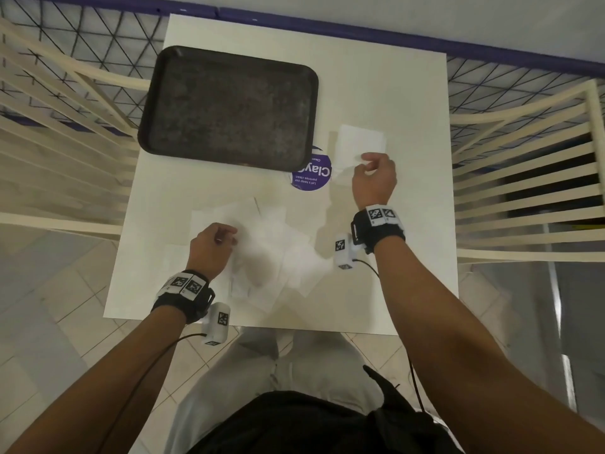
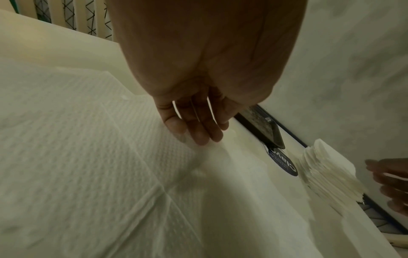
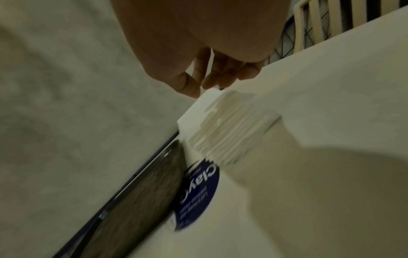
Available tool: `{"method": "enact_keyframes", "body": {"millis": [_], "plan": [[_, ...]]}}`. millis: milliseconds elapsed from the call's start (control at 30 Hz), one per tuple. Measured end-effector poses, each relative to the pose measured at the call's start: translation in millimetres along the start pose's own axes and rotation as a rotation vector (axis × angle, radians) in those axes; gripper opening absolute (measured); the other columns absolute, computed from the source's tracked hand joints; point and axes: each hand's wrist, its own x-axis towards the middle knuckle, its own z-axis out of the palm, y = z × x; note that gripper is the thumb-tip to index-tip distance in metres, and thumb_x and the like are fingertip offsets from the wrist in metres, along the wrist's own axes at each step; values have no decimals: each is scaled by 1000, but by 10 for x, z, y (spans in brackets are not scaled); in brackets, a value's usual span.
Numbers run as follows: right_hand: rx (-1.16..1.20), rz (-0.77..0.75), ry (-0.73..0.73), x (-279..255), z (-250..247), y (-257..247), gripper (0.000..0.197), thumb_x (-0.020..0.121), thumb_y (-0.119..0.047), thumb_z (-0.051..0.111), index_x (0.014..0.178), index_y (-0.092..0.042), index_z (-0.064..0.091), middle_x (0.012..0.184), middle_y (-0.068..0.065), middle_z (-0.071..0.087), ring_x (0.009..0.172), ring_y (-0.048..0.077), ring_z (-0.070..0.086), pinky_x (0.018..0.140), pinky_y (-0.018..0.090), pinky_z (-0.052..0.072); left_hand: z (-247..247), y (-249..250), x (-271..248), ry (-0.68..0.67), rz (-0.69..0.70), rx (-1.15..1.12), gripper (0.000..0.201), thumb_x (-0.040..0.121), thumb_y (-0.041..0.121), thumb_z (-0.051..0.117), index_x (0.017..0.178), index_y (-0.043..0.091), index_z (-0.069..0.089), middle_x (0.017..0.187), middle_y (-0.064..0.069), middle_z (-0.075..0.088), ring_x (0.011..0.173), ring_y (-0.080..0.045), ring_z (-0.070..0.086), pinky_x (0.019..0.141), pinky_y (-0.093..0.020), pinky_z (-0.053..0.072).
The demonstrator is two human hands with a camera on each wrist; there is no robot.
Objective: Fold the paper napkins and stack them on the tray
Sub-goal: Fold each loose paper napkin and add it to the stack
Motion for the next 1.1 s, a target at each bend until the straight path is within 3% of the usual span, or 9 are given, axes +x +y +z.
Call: {"method": "enact_keyframes", "body": {"millis": [67, 167, 333, 433, 600, 833, 900, 1000, 1100], "plan": [[9, -55, -68, -285, 111, -23, 24, 79, -4, 60, 89, -26, 66, 85, 0, 62, 84, 21, 62, 82, 39, 53, -46, -60, -13, 14, 21, 9, 18, 99, 10, 57, 103, 20, 71, 92, 3, 75, 85, -19, 71, 78, -29, 55], [23, -114, -211, -716, 312, -24, 19, 82, -5, 66, 86, -24, 68, 85, 2, 68, 79, 18, 63, 77, 32, 54, -123, -128, -62, 60, 67, 67, 16, 98, 10, 61, 108, 17, 72, 102, 2, 71, 81, -14, 65, 79, -27, 49], [-48, -216, -490, -1315, 612, -2, 14, 86, -8, 67, 91, -18, 75, 86, -7, 71, 66, -6, 56, 69, 4, 40, -266, -278, -146, 85, 78, 131, 18, 95, 8, 63, 108, 17, 71, 108, -1, 63, 84, -15, 61, 80, -25, 44], [-116, -258, -618, -1551, 798, 16, 14, 87, -15, 69, 97, -20, 77, 94, -7, 74, 67, -4, 55, 74, 15, 45, -348, -369, -196, 71, 75, 142, 18, 94, 8, 64, 107, 18, 72, 108, -1, 63, 88, -17, 61, 83, -26, 44], [-333, -274, -775, -1794, 1040, 16, 30, 85, -30, 75, 114, -24, 72, 105, -5, 69, 102, 20, 59, 95, 40, 49, -420, -474, -240, 25, 34, 105, 21, 95, 6, 61, 108, 18, 72, 108, 1, 63, 87, -13, 61, 82, -23, 50], [-518, -229, -784, -1890, 1135, -51, 16, 86, -35, 73, 101, -29, 71, 99, -6, 67, 106, 21, 57, 95, 39, 43, -482, -507, -270, 41, 62, 32, 21, 95, 0, 58, 104, 13, 71, 101, -2, 69, 79, 1, 58, 67, 2, 40], [-519, -200, -783, -1895, 1128, -83, 5, 87, -34, 72, 91, -31, 70, 91, -10, 68, 105, 21, 60, 96, 41, 44, -493, -503, -268, 45, 65, 30, 20, 95, 1, 58, 104, 14, 71, 101, -2, 70, 80, -4, 59, 71, -1, 40], [-445, -126, -774, -1879, 1080, -141, 11, 84, -32, 73, 78, -34, 63, 83, -15, 64, 99, 19, 63, 96, 42, 47, -491, -503, -273, 67, 68, 12, 16, 97, 6, 60, 106, 14, 71, 104, -1, 70, 87, -13, 60, 85, -17, 45], [-349, -65, -762, -1815, 1008, -196, 13, 84, -31, 74, 76, -33, 63, 85, -13, 67, 91, 14, 64, 92, 34, 50, -479, -472, -278, 116, 64, -11, 13, 100, 12, 59, 109, 15, 67, 106, -1, 70, 88, -15, 61, 89, -28, 49]]}}
